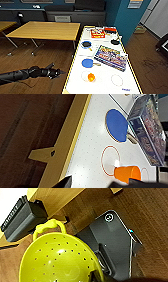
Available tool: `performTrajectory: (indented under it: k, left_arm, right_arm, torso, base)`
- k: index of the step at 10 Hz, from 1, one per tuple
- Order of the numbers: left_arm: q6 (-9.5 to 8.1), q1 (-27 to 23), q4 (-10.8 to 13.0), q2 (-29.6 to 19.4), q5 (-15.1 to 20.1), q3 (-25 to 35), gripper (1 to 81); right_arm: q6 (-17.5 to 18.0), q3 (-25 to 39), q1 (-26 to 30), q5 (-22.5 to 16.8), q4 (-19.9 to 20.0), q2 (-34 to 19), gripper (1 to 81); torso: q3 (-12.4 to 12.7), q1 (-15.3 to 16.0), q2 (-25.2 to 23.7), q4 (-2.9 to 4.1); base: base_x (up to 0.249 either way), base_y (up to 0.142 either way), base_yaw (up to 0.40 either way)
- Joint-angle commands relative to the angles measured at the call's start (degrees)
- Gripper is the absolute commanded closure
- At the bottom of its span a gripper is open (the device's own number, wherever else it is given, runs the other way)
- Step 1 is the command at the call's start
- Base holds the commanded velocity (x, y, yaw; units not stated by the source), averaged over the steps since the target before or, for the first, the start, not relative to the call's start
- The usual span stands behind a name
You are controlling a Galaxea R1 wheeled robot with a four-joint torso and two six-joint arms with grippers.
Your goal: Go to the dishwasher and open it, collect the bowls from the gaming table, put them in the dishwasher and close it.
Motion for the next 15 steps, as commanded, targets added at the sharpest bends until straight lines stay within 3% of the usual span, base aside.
performTrajectory:
  k: [1, 5, 9, 13, 15]
  left_arm:
    - [-3.79, -9.2, -0.8, 4.0, 2.3, -5.0, 1.0]
    - [-3.88, -10.0, 1.3, 11.4, 3.8, -8.9, 1.0]
    - [-3.18, -10.0, 2.3, 18.1, 5.1, -8.9, 1.0]
    - [-3.09, -10.0, 2.7, 24.4, 5.1, -12.9, 1.0]
    - [-3.0, -9.9, 4.8, 26.2, 5.0, -12.7, 1.0]
  right_arm:
    - [-0.2, 1.1, 1.1, -3.9, -1.6, -2.9, 81.1]
    - [0.0, 0.5, 1.7, -4.1, -1.0, -2.4, 81.1]
    - [0.0, -0.4, 1.7, -4.1, -1.0, -1.6, 81.1]
    - [0.0, -0.4, 1.6, -4.4, -1.0, -1.4, 81.1]
    - [0.0, -0.4, 1.7, -4.5, -1.0, -1.1, 81.1]
  torso:
    - [0.0, 0.0, 0.0, 0.0]
    - [0.0, 0.0, 0.0, 0.0]
    - [0.0, 0.0, 0.0, 0.0]
    - [0.0, 0.0, 0.0, 0.0]
    - [0.0, 0.0, 0.0, 0.0]
  base:
    - [0.0, 0.0, 0.0]
    - [0.0, 0.0, 0.0]
    - [0.0, 0.0, 0.0]
    - [0.0, 0.0, 0.0]
    - [0.0, 0.0, 0.0]
